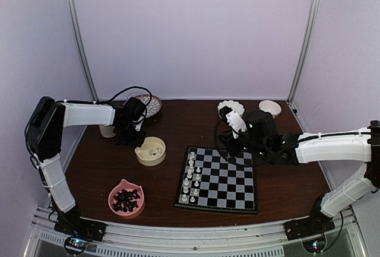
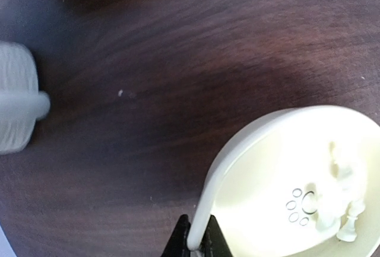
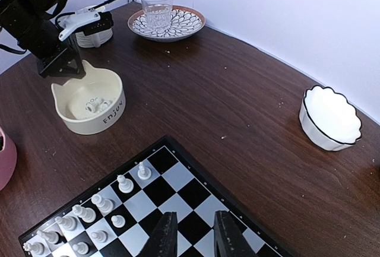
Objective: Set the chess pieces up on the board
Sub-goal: Adjust the storage box at the center of the board.
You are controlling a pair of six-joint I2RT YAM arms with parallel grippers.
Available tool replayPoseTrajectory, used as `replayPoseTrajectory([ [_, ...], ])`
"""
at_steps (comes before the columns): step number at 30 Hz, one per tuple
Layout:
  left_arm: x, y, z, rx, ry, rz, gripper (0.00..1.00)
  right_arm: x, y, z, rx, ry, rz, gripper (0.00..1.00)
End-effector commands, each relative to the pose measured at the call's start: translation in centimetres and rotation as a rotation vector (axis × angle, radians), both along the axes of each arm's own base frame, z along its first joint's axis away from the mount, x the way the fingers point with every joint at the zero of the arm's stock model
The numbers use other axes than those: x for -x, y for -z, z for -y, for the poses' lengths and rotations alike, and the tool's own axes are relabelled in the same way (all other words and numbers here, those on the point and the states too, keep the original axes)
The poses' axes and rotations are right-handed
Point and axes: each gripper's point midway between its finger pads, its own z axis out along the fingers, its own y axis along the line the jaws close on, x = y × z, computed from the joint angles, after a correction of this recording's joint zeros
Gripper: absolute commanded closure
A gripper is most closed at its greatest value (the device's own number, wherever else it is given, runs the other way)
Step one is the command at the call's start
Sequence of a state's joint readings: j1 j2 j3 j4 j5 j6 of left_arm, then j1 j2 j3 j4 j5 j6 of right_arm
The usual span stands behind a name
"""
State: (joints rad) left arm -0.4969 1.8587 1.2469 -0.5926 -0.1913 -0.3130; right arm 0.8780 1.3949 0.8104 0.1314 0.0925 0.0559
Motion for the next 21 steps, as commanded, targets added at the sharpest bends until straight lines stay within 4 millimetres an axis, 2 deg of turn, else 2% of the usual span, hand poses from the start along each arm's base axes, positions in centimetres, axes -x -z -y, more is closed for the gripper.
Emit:
replayPoseTrajectory([
  [1,1.7,0.0,-2.7,-0.014,-0.175,-0.005,0.99,0.3,-0.2,-0.2,-0.013,-0.013,0.007,0.76],
  [10,5.3,-0.1,-3.5,0.057,-0.222,-0.028,0.91,0.4,-0.3,-0.4,-0.014,-0.018,0.009,0.76],
  [13,6.1,-1.1,-3.8,0.073,-0.2,-0.01,0.66,0.3,-0.1,-0.4,-0.009,-0.018,0.006,0.76],
  [15,6.4,-2.1,-3.8,0.085,-0.188,0.006,0.57,0.3,0.0,-0.5,-0.007,-0.02,0.006,0.76],
  [21,7.4,-5.4,-3.5,0.127,-0.18,0.053,0.52,0.3,-0.1,-0.5,-0.004,-0.021,0.01,0.76],
])
